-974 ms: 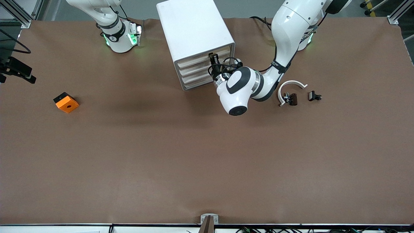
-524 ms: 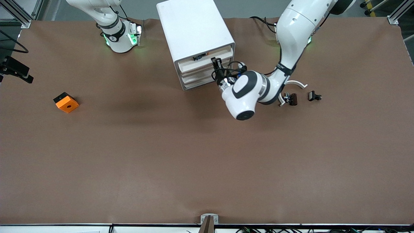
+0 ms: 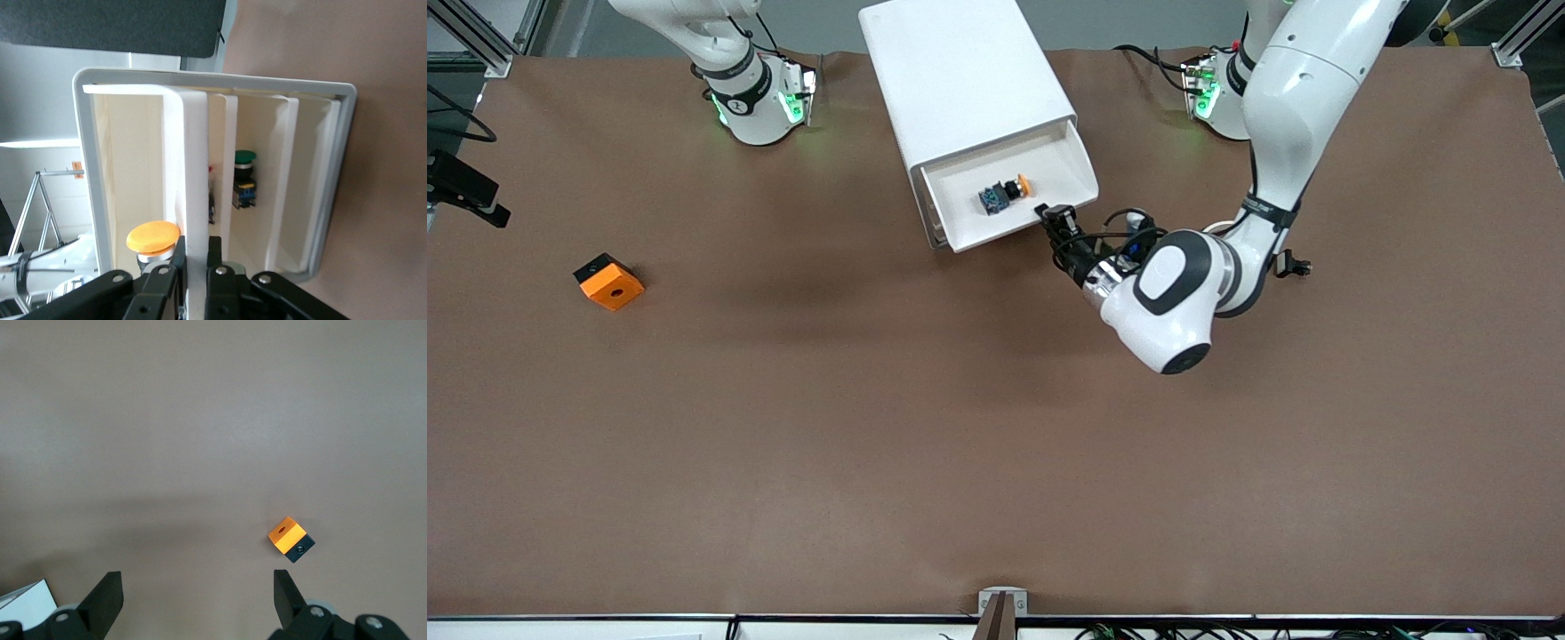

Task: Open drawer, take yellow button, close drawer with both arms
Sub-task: 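Pull the top drawer open with the left gripper, then withdraw the left gripper while the right gripper reaches toward the drawer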

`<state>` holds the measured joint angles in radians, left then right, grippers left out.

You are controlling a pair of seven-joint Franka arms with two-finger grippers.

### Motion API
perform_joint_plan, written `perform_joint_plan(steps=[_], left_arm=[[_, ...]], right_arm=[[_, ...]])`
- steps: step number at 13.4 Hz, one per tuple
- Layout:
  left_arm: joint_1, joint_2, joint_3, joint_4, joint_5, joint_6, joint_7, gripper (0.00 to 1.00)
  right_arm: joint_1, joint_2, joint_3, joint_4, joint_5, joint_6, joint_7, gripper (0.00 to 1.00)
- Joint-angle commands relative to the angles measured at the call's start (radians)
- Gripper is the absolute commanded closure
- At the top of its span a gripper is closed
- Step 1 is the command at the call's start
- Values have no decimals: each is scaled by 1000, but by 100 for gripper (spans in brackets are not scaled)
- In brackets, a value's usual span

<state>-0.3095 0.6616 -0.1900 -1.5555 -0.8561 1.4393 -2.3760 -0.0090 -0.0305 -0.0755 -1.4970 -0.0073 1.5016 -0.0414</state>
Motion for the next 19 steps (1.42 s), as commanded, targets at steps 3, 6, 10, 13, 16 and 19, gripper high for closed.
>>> perform_joint_plan(steps=[3,6,10,13,16,19], left_arm=[[79,9,3,58,38,-34,-8,0],[133,10,3,110,96,-37,-6,0],[193,7,3,227,268,-37,12,0],[239,-4,10,294,389,-36,107,0],[265,-8,95,304,488,-36,202,0],[262,-34,171,319,540,2,311,0]], right_arm=[[26,33,14,26,-16,-4,0,0],[34,35,14,26,-14,-4,0,0],[113,34,16,21,-7,-37,224,0],[236,34,16,26,-8,-104,541,0],[374,34,16,26,-8,-107,841,0],[532,47,16,26,-4,-123,1185,0]])
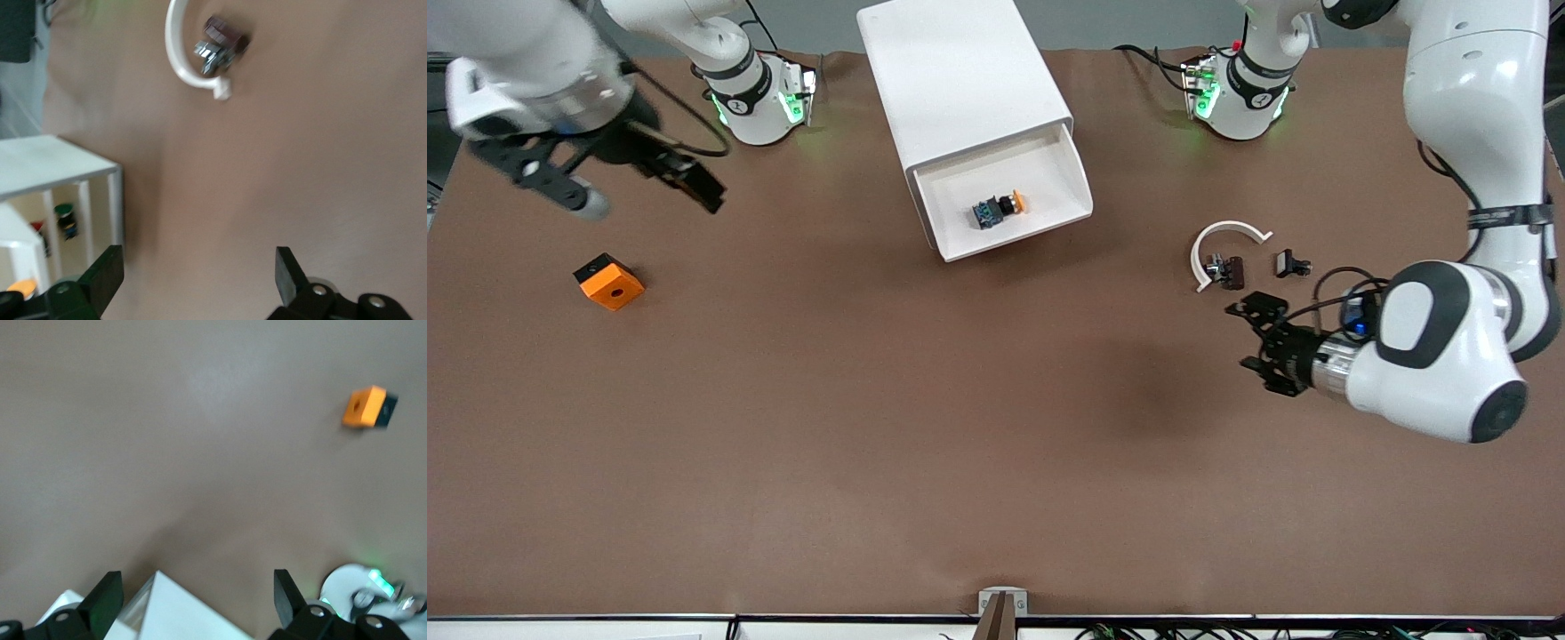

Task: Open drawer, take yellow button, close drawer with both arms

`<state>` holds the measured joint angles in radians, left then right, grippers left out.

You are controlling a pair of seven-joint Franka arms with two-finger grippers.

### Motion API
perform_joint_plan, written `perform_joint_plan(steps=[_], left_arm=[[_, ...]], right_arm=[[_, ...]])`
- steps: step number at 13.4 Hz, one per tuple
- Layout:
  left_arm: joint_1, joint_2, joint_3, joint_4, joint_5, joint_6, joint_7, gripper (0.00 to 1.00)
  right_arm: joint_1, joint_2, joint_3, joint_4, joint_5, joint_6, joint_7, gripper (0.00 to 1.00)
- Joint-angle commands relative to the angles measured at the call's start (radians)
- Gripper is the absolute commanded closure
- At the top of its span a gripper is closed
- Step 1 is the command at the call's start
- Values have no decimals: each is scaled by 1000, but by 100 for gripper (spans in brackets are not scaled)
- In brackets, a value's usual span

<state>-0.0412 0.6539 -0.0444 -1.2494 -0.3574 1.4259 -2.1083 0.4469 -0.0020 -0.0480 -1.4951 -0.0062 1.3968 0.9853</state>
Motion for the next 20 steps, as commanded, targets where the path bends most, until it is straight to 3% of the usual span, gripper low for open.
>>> perform_joint_plan(steps=[1,3,7,9,13,17,20], left_arm=[[-6,-33,41,27,66,34,63,0],[-6,-40,47,28,148,73,184,0],[6,-68,61,27,201,76,673,0],[18,-92,66,15,209,70,804,0],[41,-129,64,-19,245,-7,1066,0],[61,-272,64,-177,247,17,1361,0],[73,-387,61,-356,270,143,1531,0]], right_arm=[[119,36,-12,24,-3,-15,259,0],[186,75,-12,24,14,1,482,0],[225,148,-12,24,175,73,770,0],[298,190,-12,24,166,131,878,0],[345,270,-12,24,172,214,974,0],[407,338,-13,24,164,283,974,0],[415,364,-13,24,161,353,969,0]])
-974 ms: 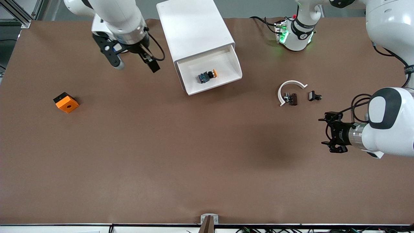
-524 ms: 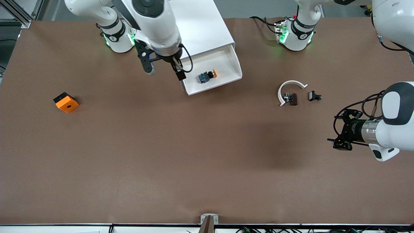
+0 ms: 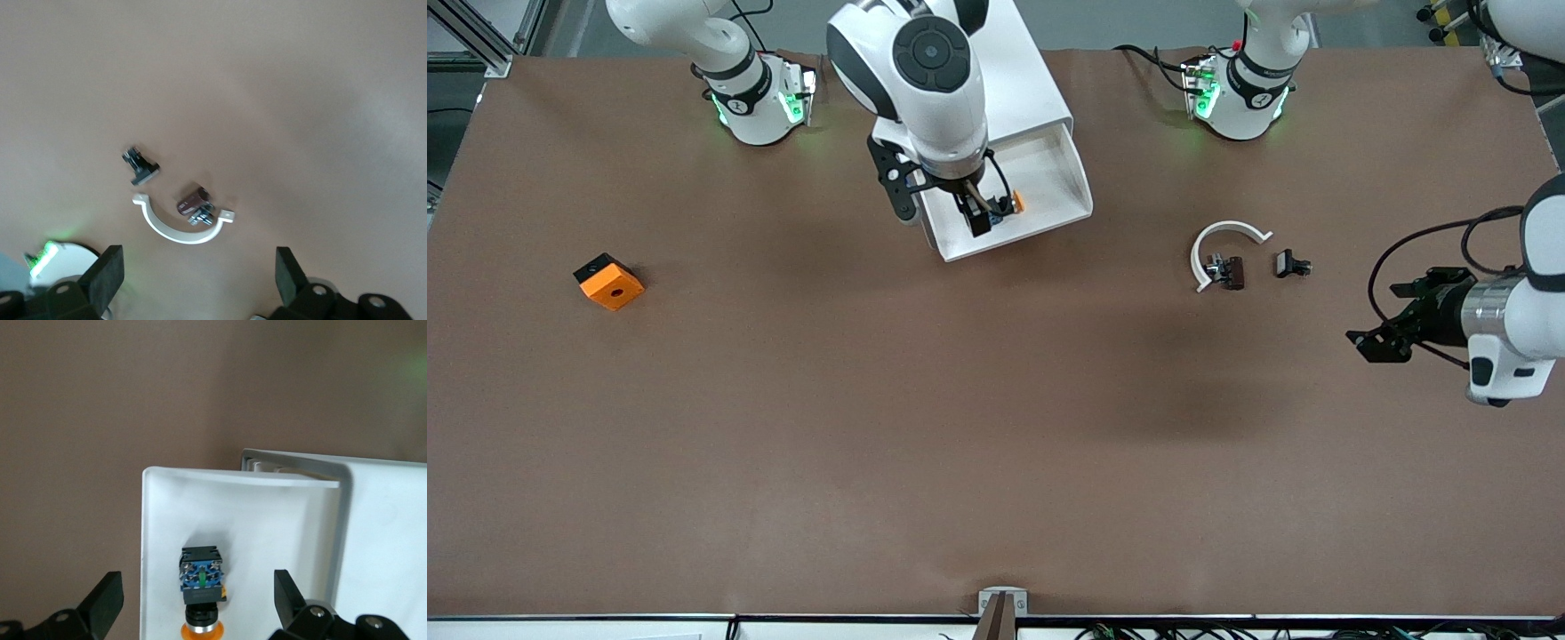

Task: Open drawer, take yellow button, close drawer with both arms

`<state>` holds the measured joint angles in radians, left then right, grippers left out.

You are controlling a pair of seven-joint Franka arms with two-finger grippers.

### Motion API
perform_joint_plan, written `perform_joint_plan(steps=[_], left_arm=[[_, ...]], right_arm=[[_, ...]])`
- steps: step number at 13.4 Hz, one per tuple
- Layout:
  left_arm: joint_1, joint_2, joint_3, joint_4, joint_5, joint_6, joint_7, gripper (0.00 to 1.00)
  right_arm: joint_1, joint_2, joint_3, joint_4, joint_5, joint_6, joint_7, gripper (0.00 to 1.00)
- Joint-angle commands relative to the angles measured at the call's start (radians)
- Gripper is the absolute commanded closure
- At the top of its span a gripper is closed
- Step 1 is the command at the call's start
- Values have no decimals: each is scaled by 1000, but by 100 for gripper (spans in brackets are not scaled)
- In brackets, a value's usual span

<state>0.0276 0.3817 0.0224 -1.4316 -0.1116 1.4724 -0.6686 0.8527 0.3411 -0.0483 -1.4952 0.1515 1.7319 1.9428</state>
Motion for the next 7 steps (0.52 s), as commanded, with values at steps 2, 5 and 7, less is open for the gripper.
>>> perform_joint_plan(steps=[2,5,7], left_arm=[[5,-168,-7,-268,26,172,138,0],[0,-225,-13,-343,62,226,245,0],[0,-227,-38,-348,67,232,259,0]], right_arm=[[12,47,-13,24,5,37,10,0],[22,67,-13,20,7,52,7,0],[37,81,-11,15,10,51,7,0]])
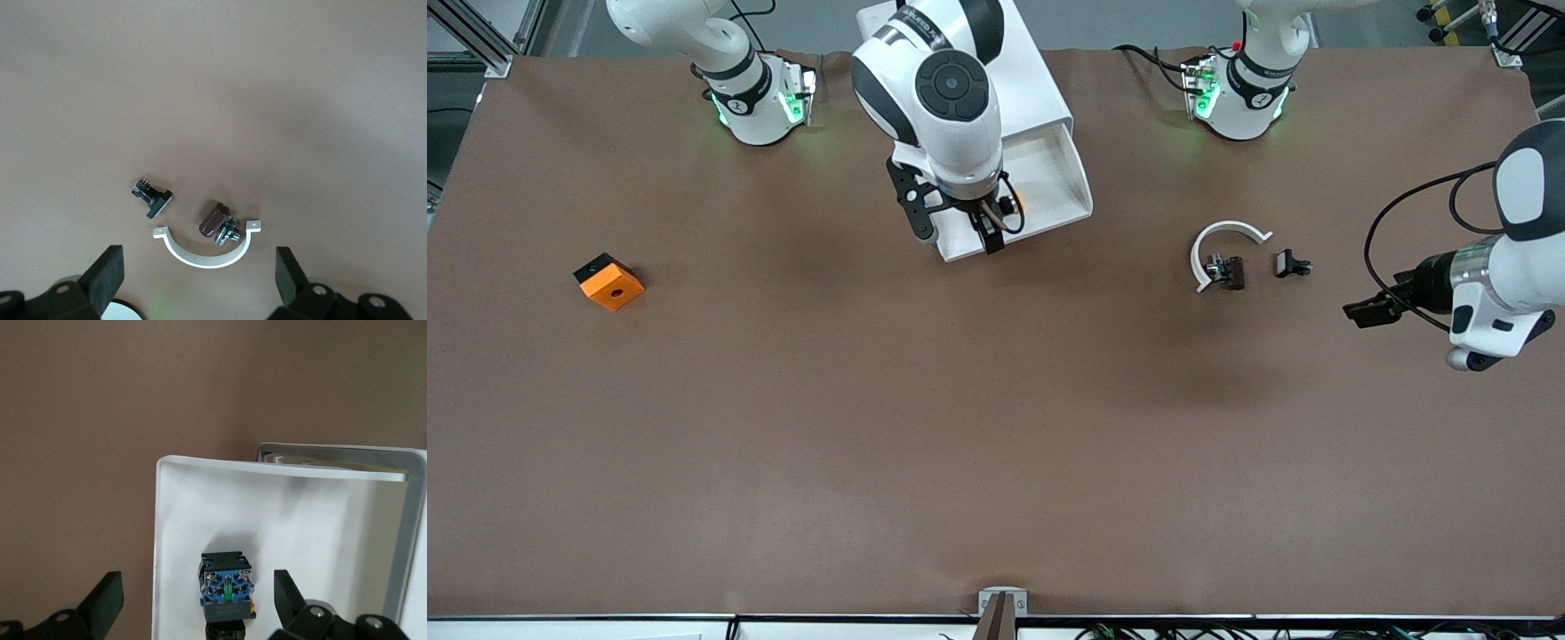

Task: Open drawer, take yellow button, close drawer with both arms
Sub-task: 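Grasp the blue button with the right gripper while the left gripper approaches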

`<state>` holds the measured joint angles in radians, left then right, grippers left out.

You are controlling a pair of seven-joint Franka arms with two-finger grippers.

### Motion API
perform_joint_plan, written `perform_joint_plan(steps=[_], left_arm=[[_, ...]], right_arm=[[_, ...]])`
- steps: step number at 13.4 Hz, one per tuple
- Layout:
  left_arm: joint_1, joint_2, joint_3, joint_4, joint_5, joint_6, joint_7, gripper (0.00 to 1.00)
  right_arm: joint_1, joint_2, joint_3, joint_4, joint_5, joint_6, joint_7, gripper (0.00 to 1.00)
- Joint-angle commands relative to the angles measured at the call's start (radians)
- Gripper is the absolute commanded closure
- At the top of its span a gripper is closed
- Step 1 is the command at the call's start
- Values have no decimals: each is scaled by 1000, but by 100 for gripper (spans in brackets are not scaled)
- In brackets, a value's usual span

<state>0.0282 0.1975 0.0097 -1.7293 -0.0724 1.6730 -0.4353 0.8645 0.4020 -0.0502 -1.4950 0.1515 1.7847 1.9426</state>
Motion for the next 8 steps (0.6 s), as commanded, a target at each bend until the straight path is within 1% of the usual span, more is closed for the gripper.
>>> perform_joint_plan(steps=[1,3,5,8], left_arm=[[-1,-46,-48,-67,36,52,27,0],[-1,-67,-91,-128,51,147,26,0],[-1,-81,-140,-164,51,229,26,0],[-8,-69,-209,-165,51,251,9,0]], right_arm=[[33,21,-10,12,10,-4,9,0],[50,31,-10,7,10,-5,12,0],[57,43,-10,6,10,-5,12,0],[57,52,-10,4,10,-4,12,0]])
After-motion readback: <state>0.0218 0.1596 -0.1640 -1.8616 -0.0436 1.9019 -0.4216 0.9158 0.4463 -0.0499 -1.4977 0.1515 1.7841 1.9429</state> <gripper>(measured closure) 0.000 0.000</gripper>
